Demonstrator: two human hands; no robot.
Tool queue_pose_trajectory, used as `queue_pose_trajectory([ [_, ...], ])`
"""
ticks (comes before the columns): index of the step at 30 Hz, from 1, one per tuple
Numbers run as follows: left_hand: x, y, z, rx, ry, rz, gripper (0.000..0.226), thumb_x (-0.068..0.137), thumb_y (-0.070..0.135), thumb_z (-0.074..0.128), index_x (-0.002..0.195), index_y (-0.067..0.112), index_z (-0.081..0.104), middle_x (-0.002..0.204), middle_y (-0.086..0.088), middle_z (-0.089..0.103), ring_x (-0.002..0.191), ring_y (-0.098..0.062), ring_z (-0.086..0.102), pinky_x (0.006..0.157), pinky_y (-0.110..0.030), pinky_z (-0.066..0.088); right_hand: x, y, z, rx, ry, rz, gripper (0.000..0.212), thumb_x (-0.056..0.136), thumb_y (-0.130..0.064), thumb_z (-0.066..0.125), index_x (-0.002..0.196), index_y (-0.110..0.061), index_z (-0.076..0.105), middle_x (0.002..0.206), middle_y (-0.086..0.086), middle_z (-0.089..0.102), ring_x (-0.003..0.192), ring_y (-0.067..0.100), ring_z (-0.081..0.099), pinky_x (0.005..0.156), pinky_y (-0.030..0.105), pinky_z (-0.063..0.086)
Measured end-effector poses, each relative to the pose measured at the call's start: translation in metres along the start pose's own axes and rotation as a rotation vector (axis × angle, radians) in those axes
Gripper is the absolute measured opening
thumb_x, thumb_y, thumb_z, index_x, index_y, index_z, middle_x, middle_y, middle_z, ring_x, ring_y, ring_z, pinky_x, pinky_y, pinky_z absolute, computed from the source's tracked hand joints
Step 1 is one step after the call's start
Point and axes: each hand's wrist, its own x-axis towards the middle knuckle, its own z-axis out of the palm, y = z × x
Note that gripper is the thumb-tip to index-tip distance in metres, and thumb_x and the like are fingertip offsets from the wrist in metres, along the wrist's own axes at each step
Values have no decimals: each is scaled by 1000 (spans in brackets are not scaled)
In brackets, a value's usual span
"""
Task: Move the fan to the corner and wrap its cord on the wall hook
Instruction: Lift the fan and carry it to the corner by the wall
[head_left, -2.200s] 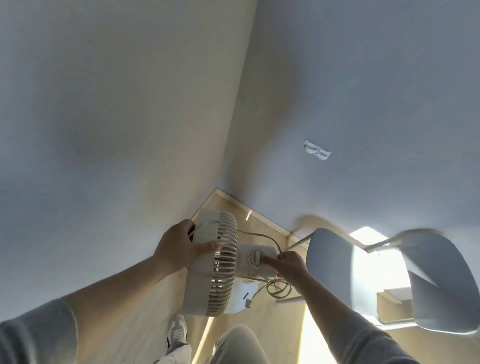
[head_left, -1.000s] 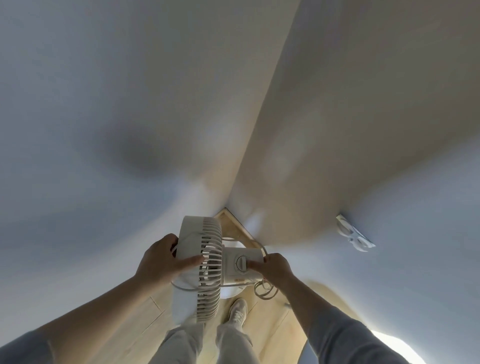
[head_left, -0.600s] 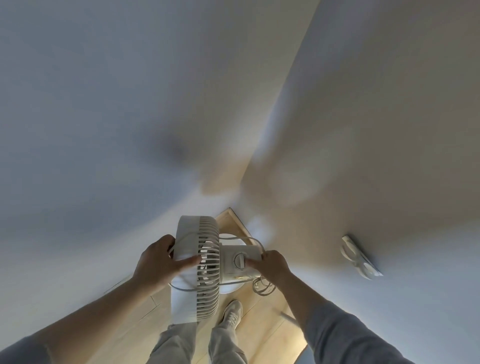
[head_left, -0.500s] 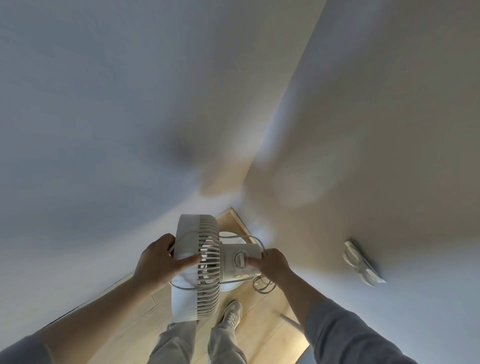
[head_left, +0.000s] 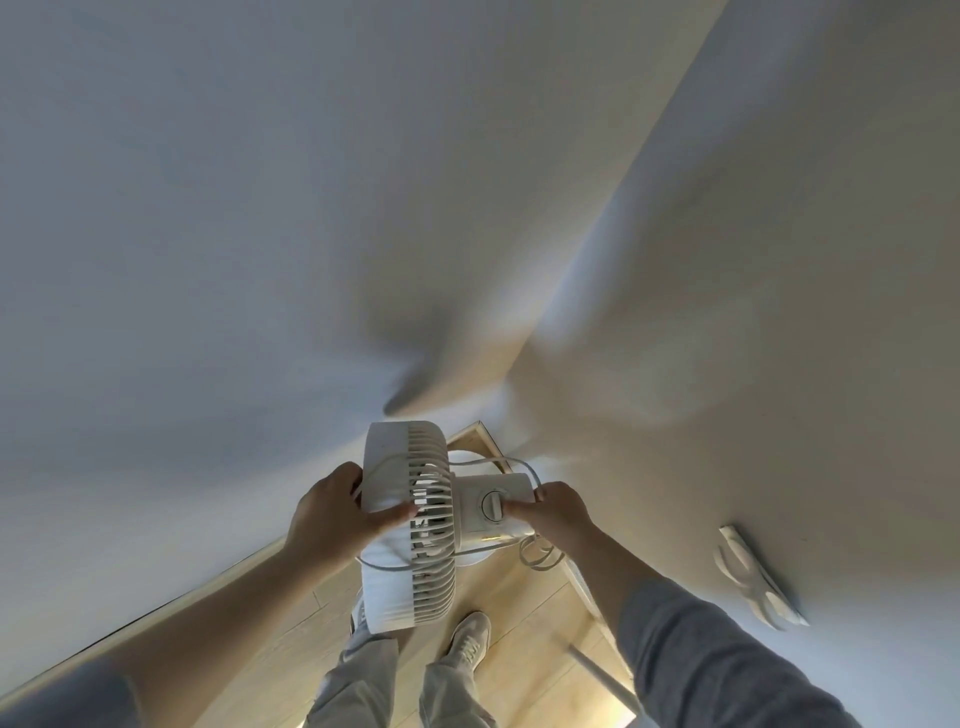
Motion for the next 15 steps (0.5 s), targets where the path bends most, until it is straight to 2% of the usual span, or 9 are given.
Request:
queue_pose_trajectory([
  [6,2,-1,2,22,22,5,57,60,64,72,87,18,55,79,4,63,74,-14,60,66,-37,57,8,-3,-8,-25,-15,-8,31,73,-35,73,56,-19,54,56,-3,50,54,10,49,51,18,36],
  [10,6,-4,4,46,23,-13,54,64,64,71,87,18,54,78,4,62,73,-15,60,65,-36,56,14,-5,-6,-47,-40,-8,30,76,-37,72,69,-11,60,59,-2,50,54,9,48,51,18,36],
  [13,6,-4,3,62,3,-23,54,65,63,70,89,18,53,79,5,61,74,-15,60,65,-34,56,12,-5,-3,-58,-39,-13,33,78,-39,69,58,-18,53,57,-4,48,54,7,47,49,17,32],
  [15,5,-3,4,74,-9,-36,54,65,64,69,89,19,52,79,5,60,74,-14,59,66,-35,56,9,-5,-2,-46,-25,-6,33,76,-43,67,64,-14,57,58,-4,48,55,8,47,49,17,32],
])
